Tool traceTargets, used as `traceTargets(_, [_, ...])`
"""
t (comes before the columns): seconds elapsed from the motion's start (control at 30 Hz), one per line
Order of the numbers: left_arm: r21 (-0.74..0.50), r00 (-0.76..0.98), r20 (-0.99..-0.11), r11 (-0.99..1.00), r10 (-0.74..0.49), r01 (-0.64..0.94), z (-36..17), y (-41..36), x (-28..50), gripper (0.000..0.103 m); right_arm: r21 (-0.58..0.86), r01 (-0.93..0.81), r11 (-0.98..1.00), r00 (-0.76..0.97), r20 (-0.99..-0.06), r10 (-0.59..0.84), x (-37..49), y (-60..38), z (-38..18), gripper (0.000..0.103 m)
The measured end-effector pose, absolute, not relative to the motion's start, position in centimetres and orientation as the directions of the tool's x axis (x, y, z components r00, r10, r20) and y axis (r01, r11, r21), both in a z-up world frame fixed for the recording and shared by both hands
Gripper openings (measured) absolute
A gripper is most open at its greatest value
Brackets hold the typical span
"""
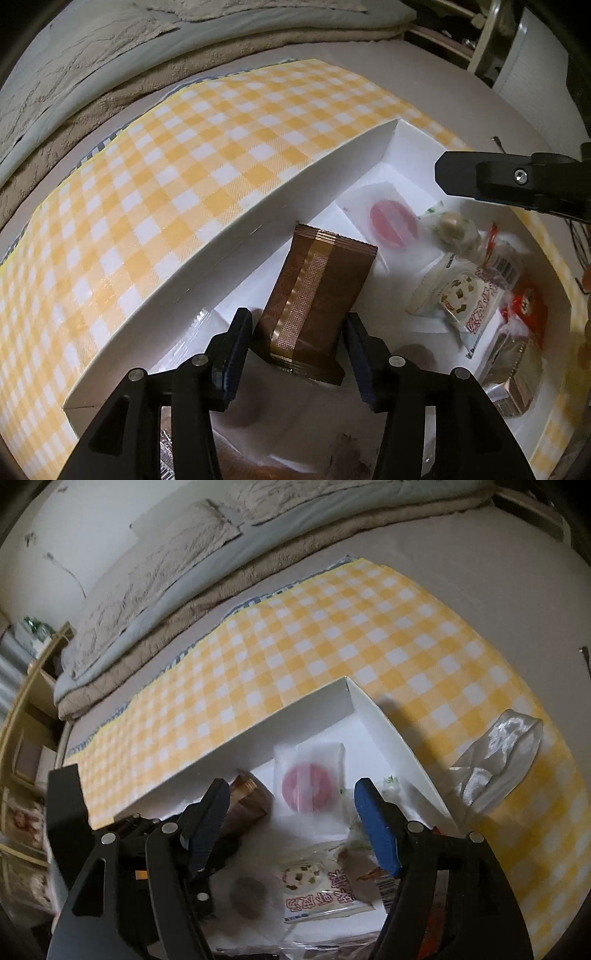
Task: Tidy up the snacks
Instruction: 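Lift both tools up and away from the filled tray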
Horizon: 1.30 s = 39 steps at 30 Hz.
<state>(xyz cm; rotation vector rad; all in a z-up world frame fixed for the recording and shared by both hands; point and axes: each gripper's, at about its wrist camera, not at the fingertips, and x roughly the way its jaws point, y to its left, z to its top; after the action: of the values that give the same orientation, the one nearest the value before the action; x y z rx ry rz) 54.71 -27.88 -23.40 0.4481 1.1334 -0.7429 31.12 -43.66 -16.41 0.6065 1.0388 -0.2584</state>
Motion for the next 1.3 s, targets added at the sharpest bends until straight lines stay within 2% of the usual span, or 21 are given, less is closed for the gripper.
traceTargets(0.07, [-0.047, 0.227, -0.925, 0.685, -0.305, 0.727, -23.2, -27.7, 54.5, 0.051, 0.341, 0.477, 0.81, 0.492, -0.867, 0.076, 31.0, -43.7, -16.3, 0.072])
traceTargets(0.1, [-0.052, 0.226, -0.924, 0.686, -0.309, 0.726, -22.8, -27.5, 54.2, 0.055, 0.34, 0.476, 0.811, 0.492, -0.868, 0.075, 30.9, -43.7, -16.4, 0.072])
traceTargets(0.17, [-0.055, 0.232, -0.92, 0.688, -0.317, 0.724, -22.0, -27.2, 54.0, 0.072, 0.334, 0.475, 0.814, 0.492, -0.868, 0.069, 30.7, -43.8, -16.2, 0.072])
traceTargets(0.2, [-0.051, 0.24, -0.916, 0.689, -0.32, 0.723, -21.5, -27.2, 53.8, 0.084, 0.331, 0.473, 0.816, 0.493, -0.867, 0.066, 30.7, -43.8, -16.1, 0.072])
traceTargets(0.23, [-0.049, 0.245, -0.914, 0.688, -0.323, 0.724, -21.1, -27.1, 53.6, 0.09, 0.327, 0.47, 0.82, 0.494, -0.867, 0.063, 30.6, -43.7, -16.0, 0.072])
traceTargets(0.37, [-0.04, 0.262, -0.908, 0.689, -0.328, 0.724, -19.7, -27.1, 52.7, 0.097, 0.305, 0.459, 0.835, 0.495, -0.868, 0.045, 30.2, -43.7, -15.1, 0.073])
traceTargets(0.43, [-0.032, 0.272, -0.904, 0.687, -0.329, 0.726, -18.9, -27.0, 52.1, 0.103, 0.285, 0.447, 0.848, 0.496, -0.868, 0.031, 29.9, -43.5, -14.5, 0.077])
traceTargets(0.57, [-0.036, 0.296, -0.892, 0.706, -0.341, 0.707, -17.0, -26.2, 51.0, 0.103, 0.253, 0.421, 0.871, 0.505, -0.863, 0.006, 29.1, -42.9, -12.9, 0.085])
traceTargets(0.63, [-0.037, 0.309, -0.887, 0.721, -0.343, 0.692, -16.0, -25.6, 50.6, 0.103, 0.239, 0.415, 0.878, 0.51, -0.86, -0.007, 28.7, -42.7, -12.2, 0.097])
traceTargets(0.7, [-0.047, 0.315, -0.887, 0.743, -0.339, 0.668, -15.0, -24.9, 50.0, 0.103, 0.24, 0.409, 0.881, 0.524, -0.852, -0.011, 28.2, -42.5, -11.3, 0.103])
traceTargets(0.87, [-0.052, 0.345, -0.875, 0.776, -0.338, 0.629, -12.0, -23.1, 48.2, 0.103, 0.218, 0.392, 0.894, 0.556, -0.831, -0.041, 26.8, -41.8, -9.0, 0.103])
traceTargets(1.07, [0.014, 0.432, -0.85, 0.808, -0.3, 0.59, -7.5, -20.8, 44.3, 0.103, 0.185, 0.355, 0.916, 0.575, -0.816, -0.058, 25.2, -40.5, -6.2, 0.103])
traceTargets(1.3, [0.033, 0.53, -0.803, 0.867, -0.274, 0.498, -2.4, -16.9, 38.7, 0.103, 0.165, 0.324, 0.931, 0.607, -0.791, -0.071, 22.8, -38.9, -2.8, 0.103])
